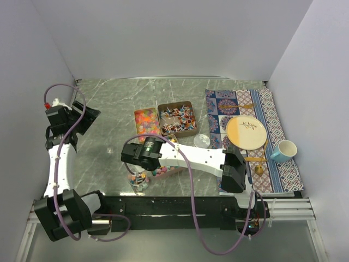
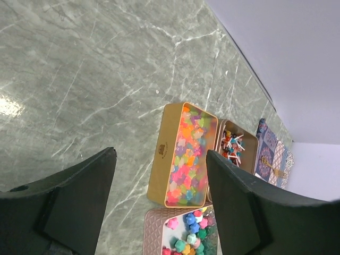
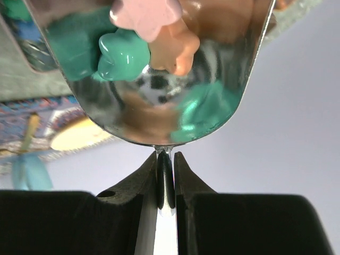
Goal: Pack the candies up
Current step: Place the fake candies in the packing bottle.
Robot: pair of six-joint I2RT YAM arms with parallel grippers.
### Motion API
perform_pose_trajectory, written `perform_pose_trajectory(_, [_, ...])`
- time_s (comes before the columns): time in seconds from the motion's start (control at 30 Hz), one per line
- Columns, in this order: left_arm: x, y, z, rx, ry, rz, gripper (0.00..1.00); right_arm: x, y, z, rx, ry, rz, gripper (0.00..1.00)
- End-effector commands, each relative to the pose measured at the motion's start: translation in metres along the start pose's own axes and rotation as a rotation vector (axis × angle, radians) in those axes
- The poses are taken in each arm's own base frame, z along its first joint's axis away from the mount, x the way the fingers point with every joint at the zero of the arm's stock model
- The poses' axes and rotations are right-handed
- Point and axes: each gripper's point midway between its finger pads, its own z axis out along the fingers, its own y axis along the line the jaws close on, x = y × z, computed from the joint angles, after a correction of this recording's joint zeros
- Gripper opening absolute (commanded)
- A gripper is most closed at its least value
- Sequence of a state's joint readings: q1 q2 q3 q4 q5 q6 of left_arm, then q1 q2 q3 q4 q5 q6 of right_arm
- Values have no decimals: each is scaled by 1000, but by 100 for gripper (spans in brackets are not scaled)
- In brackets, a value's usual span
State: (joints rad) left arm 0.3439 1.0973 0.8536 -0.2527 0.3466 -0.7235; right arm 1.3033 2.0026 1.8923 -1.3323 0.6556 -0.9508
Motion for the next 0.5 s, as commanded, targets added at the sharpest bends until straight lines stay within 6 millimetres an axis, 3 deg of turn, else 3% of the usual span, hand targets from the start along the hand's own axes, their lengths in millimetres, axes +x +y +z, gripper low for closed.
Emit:
perform_pose_trajectory(0.0, [-17, -20, -13, 64, -58, 12, 75, 22, -7, -14, 12, 121, -215, 0])
perform_pose_trajectory(0.47, [-18, -18, -16, 71, -76, 0, 75, 4, -11, -15, 50, 179, -318, 0])
